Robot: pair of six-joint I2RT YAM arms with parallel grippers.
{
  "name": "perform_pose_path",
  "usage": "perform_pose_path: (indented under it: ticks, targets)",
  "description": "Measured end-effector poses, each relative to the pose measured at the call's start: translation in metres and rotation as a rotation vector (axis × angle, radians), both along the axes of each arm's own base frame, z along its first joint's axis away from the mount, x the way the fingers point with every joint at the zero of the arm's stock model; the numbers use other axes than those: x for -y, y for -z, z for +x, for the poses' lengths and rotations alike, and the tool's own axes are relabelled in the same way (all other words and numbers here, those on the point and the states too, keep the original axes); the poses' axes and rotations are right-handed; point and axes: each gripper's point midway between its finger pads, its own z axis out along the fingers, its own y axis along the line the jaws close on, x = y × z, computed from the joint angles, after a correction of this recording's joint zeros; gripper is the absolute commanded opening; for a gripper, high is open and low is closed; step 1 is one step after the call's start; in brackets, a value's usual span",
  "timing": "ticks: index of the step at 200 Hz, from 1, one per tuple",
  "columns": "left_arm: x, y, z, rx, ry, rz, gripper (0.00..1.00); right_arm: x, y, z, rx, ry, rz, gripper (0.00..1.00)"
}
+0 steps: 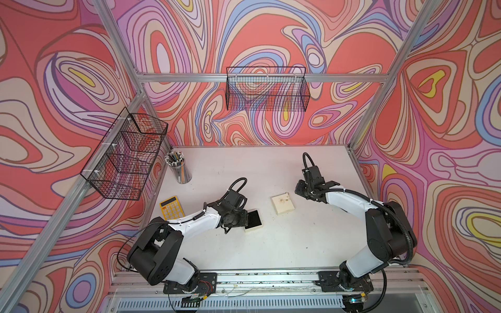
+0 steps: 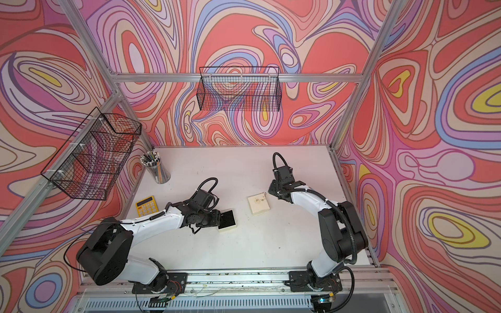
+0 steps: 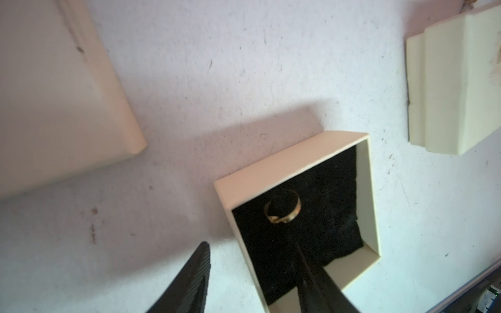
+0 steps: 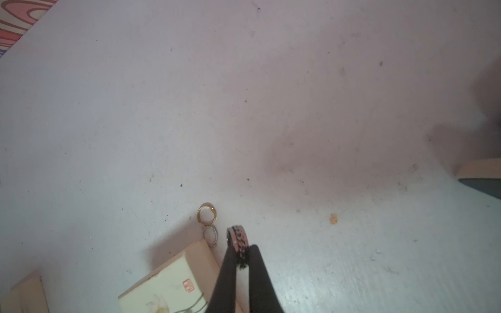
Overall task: Take the rings out of the lift-off lid box
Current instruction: Move the jewelry box to the center of the board, then place the ring at the center of the board.
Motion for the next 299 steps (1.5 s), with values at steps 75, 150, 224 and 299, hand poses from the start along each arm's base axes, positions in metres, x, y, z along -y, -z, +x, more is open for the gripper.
perform_pose_path:
  ticks: [75,150,224,299]
  targets:
    - [0.000,-0.024,0.003,0.070,0.014,-0.026,0.83,0.026,0.017,0.003,-0.035,0.051,-0.049,0.00]
    - [0.003,-0.037,0.008,0.107,0.021,-0.041,0.86,0.028,0.032,-0.004,-0.076,0.042,-0.057,0.00]
    - [0.003,-0.037,0.008,0.108,0.021,-0.040,0.86,0.022,0.046,-0.015,-0.116,0.014,-0.029,0.01]
    - [0.003,-0.037,0.008,0.109,0.028,-0.036,0.87,0.021,0.057,-0.023,-0.132,0.007,-0.013,0.38]
